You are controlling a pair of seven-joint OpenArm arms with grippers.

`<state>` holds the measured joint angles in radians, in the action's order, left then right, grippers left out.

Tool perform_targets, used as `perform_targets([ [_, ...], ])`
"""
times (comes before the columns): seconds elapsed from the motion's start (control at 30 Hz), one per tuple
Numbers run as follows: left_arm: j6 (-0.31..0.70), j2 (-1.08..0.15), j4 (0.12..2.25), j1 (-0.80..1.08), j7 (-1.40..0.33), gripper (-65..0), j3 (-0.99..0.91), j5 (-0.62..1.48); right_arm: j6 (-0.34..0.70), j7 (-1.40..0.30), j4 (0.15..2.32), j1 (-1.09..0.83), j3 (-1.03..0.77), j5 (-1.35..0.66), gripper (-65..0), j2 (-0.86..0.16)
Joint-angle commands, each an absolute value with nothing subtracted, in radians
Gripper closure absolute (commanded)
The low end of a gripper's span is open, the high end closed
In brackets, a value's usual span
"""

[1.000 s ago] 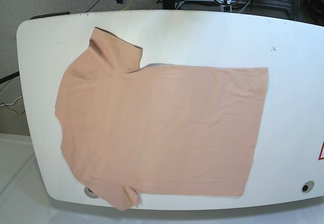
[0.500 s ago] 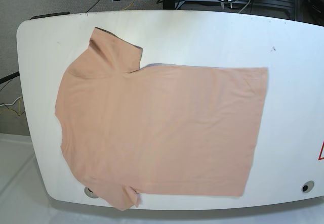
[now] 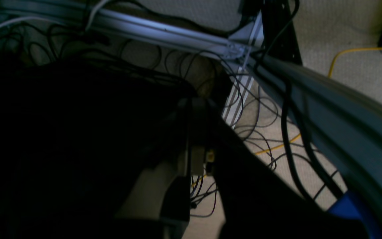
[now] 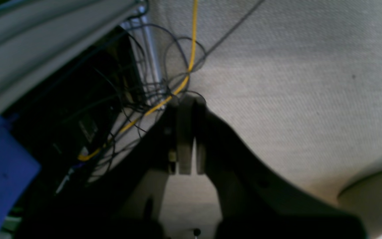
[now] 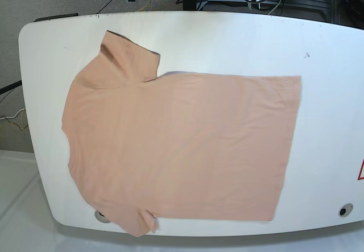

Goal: Fold the T-shirt properly

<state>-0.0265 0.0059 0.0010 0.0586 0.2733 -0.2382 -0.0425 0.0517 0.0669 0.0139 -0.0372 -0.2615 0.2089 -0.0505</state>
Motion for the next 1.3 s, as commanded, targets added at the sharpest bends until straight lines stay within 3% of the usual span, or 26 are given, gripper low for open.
perform_targets([
  [0.0, -0.028, 0.006, 0.002, 0.057, 0.275, 0.0, -0.238, -0.040, 0.056, 0.065, 0.016, -0.042, -0.261, 0.209, -0.1, -0.057],
  [1.27, -0.029, 0.001, 0.012, 0.088, 0.284, 0.0, -0.223, -0.044, 0.058, 0.089, 0.029, -0.057, -0.268, 0.210, -0.2, -0.055],
])
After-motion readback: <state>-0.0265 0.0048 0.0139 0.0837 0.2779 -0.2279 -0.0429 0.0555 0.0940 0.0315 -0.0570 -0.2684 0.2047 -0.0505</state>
